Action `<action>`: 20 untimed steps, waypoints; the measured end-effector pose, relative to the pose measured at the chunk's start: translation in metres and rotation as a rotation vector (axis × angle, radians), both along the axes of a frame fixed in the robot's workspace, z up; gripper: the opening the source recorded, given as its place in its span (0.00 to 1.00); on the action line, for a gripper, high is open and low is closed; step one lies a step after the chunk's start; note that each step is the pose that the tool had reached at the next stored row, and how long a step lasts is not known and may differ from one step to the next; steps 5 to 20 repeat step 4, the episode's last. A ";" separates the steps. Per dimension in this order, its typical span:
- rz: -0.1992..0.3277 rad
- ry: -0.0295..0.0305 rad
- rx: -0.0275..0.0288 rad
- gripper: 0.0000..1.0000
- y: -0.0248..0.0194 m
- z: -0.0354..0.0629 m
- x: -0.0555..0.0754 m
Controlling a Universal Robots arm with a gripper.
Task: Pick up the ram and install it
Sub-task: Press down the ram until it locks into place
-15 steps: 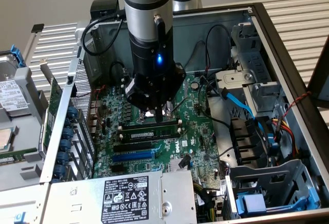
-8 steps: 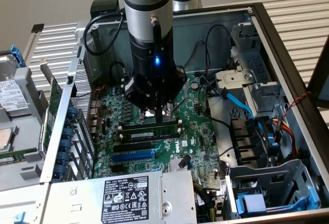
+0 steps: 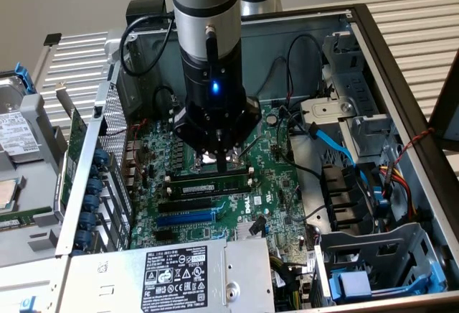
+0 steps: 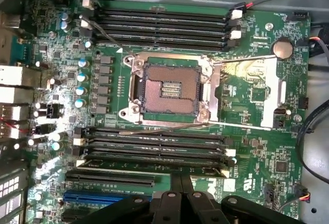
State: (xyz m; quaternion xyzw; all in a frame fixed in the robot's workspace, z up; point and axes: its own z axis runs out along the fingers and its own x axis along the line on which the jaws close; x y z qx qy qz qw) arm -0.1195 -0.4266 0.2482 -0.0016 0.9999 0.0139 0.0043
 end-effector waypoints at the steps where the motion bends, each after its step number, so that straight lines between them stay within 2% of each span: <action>1: -0.012 0.0001 -0.0001 0.11 0.0000 0.0000 0.000; 4: -0.025 -0.0001 0.0001 0.11 0.0000 -0.0001 0.000; 20: -0.025 -0.0001 0.0001 0.11 0.0000 -0.0001 0.000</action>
